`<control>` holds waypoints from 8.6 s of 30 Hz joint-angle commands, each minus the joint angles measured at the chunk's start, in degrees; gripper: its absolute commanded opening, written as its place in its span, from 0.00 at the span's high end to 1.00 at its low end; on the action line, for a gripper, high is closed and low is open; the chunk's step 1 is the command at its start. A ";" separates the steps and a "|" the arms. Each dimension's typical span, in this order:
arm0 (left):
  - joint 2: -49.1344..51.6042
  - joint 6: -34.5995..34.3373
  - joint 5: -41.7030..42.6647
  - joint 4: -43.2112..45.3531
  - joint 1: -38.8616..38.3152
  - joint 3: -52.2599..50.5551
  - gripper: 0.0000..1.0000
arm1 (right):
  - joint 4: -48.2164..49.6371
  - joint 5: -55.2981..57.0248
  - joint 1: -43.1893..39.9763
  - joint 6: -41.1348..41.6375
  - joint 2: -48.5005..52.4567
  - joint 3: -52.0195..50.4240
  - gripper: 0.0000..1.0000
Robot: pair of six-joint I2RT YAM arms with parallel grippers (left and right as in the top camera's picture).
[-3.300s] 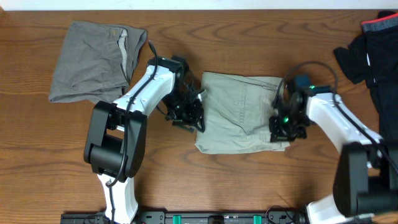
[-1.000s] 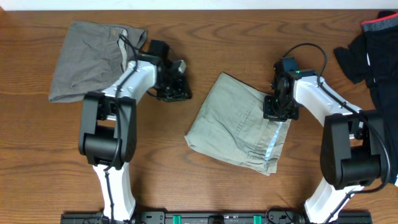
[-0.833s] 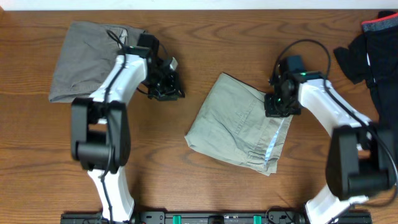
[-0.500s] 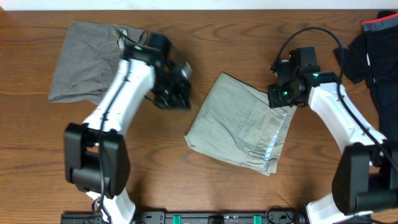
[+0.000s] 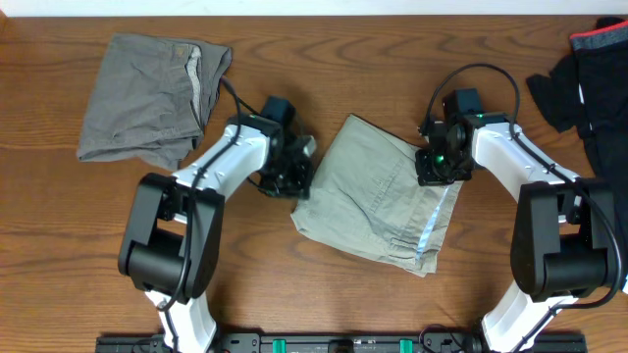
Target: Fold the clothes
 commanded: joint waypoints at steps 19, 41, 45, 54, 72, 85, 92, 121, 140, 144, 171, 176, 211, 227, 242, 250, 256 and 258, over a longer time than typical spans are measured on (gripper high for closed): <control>-2.27 0.55 0.92 -12.72 10.45 13.68 0.76 | -2.01 -22.16 1.33 -17.20 -11.93 0.04 0.99; 4.81 16.44 -7.45 -21.16 -13.09 6.95 0.93 | 3.21 -2.69 -7.82 10.36 -11.96 0.04 0.99; 9.70 11.82 -13.64 -20.46 -12.37 7.76 0.94 | 2.45 -2.73 -7.82 10.38 -11.96 0.04 0.99; 10.97 5.64 -25.88 -13.09 -2.80 11.89 0.94 | 2.49 -2.73 -7.82 10.29 -11.96 0.04 0.99; 10.75 -0.61 -6.05 -35.52 7.96 30.16 0.50 | 0.94 -11.72 -7.61 -0.63 -11.96 0.02 0.82; 10.49 -9.42 1.44 -28.39 8.92 13.57 0.45 | 1.31 -11.80 -3.04 -5.75 -10.08 -0.04 0.79; 6.05 -8.02 -0.48 -29.35 13.31 12.04 0.45 | 1.92 -11.96 0.11 -5.75 -8.15 -0.02 0.78; -9.60 -50.53 20.85 33.62 8.50 -30.67 0.02 | 5.01 -6.95 2.16 3.32 -7.41 -2.01 0.73; -2.54 -45.94 18.21 51.21 1.51 -30.67 0.15 | 7.67 -6.93 2.69 5.51 -7.41 -5.29 0.77; -2.54 -45.46 18.82 51.67 1.53 -30.67 0.17 | 7.54 -6.95 2.69 5.51 -7.41 -5.29 0.77; -3.02 -35.30 16.39 55.82 0.66 -30.67 0.04 | 11.80 -4.17 2.80 6.08 -7.41 -9.99 0.94; -4.35 -35.93 16.55 53.92 0.76 -30.67 0.02 | 19.02 -4.17 2.78 10.40 -7.41 -16.52 0.94; 8.72 -44.09 9.14 64.46 -4.63 -22.51 0.42 | 24.55 -4.17 2.80 15.15 -7.41 -22.99 0.97; -0.15 -28.39 19.76 62.95 0.74 -21.73 0.94 | 14.23 -8.94 2.36 4.39 -17.86 -18.12 0.99; -14.75 -43.65 25.83 85.66 25.20 -13.14 0.94 | 4.85 -7.65 1.62 6.16 -37.03 -1.90 0.99; -14.25 -40.19 17.44 85.64 39.58 -6.78 0.94 | 2.23 -7.69 1.66 6.12 -36.92 -1.90 0.99; -10.23 -40.26 13.53 87.65 46.18 -4.48 0.93 | 2.21 -10.69 1.68 6.14 -36.92 -1.90 0.99; -7.93 -42.07 13.51 89.88 46.95 -3.19 0.94 | 2.05 -10.67 1.68 6.14 -36.92 -1.90 0.99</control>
